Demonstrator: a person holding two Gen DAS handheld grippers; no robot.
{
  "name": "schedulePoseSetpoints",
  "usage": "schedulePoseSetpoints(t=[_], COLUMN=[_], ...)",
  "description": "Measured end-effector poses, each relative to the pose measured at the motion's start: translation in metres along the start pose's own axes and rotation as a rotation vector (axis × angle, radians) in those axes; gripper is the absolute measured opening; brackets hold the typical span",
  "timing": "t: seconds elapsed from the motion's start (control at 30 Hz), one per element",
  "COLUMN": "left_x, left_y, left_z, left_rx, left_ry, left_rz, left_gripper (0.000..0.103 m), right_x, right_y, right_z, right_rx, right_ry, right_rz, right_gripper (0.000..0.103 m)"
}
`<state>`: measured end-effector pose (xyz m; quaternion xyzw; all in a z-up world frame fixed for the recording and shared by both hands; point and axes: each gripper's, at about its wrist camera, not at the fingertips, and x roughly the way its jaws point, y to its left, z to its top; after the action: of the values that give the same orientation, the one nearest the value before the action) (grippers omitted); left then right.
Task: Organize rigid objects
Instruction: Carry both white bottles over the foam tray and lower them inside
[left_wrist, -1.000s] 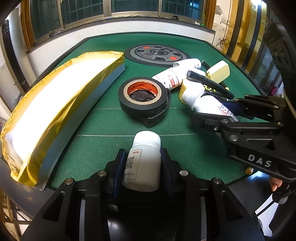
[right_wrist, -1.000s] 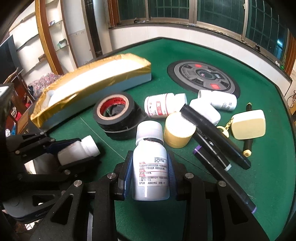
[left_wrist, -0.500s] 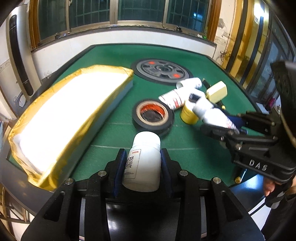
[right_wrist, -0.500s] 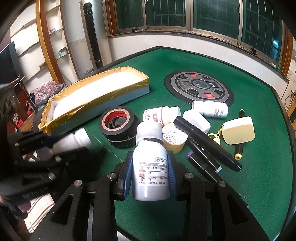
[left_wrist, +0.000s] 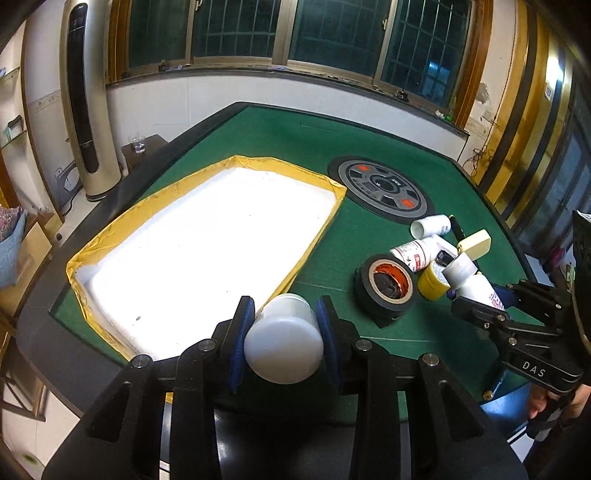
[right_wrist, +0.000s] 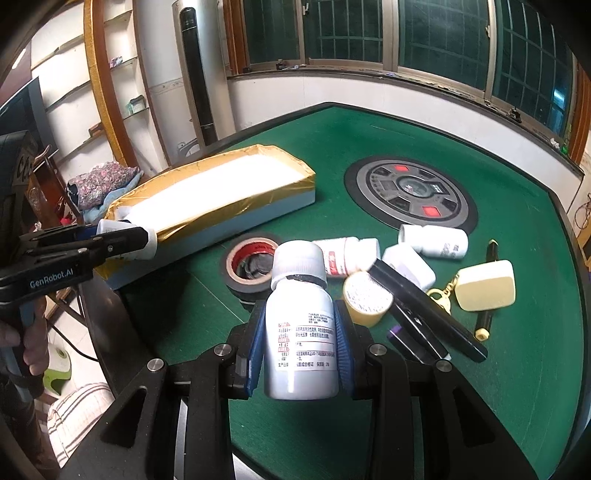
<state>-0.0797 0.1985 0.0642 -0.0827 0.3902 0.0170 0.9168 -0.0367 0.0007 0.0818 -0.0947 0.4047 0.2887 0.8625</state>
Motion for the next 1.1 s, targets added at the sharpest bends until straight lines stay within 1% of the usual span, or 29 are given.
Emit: schedulePoseSetpoints(t=[0.03,0.13,0.17,0.3,0.43,0.53,0.67,0.83,0.93,1.03,1.1], left_x=[0.0,-0.004,-0.007,-0.02,-0.024,-0.014,0.009,0.032,0.042,0.045,0.045], left_y=[0.001,0.005,0.005,0.009,0.021,0.038,0.063,0.083,0.086,0.079,0.076], left_z=[0.001,0.003,0.005,0.014,0.023,0.025,0.021,0.008,-0.002,-0.003,0.0], left_rx=[-0.004,-0.032,-0.032,-0.028,-0.04,-0.072,-0.128,-0.192,-0.217,-0.192,-0.186], left_ry=[-0.003,-0.001,-0.008,-0.048,-0.08,-0.075,-0.039,0.009,0.026,-0.002,-0.01], left_rz=[-0.001,-0.055,-0.06,-0.061,-0.018,0.017,0.044,0.047,0.032,0.051,0.057], left_gripper=[0.032,0.032,0.032,0.032,0.032,0.032,0.032,0.032,0.032,0.032,0.032], right_x=[0.001,0.001,0.001,0.002,0.01,0.021,0.039,0.063,0.08,0.1,0.11], right_y=[0.002,0.008,0.011,0.019,0.029,0.039,0.053,0.072,0.083,0.093,0.096], right_z=[0.002,0.009,0.011,0.021,0.034,0.047,0.065,0.087,0.097,0.099,0.098], right_rx=[-0.006,-0.025,-0.032,-0.052,-0.063,-0.07,-0.081,-0.095,-0.104,-0.108,-0.106], right_ry=[0.0,-0.005,-0.008,-0.02,-0.023,-0.011,0.015,0.055,0.079,0.114,0.13], right_rz=[0.003,0.01,0.014,0.033,0.078,0.137,0.19,0.236,0.251,0.261,0.25], right_gripper=[0.031,0.031,0.031,0.031,0.031,0.031,0.031,0.031,0.031,0.031,0.031])
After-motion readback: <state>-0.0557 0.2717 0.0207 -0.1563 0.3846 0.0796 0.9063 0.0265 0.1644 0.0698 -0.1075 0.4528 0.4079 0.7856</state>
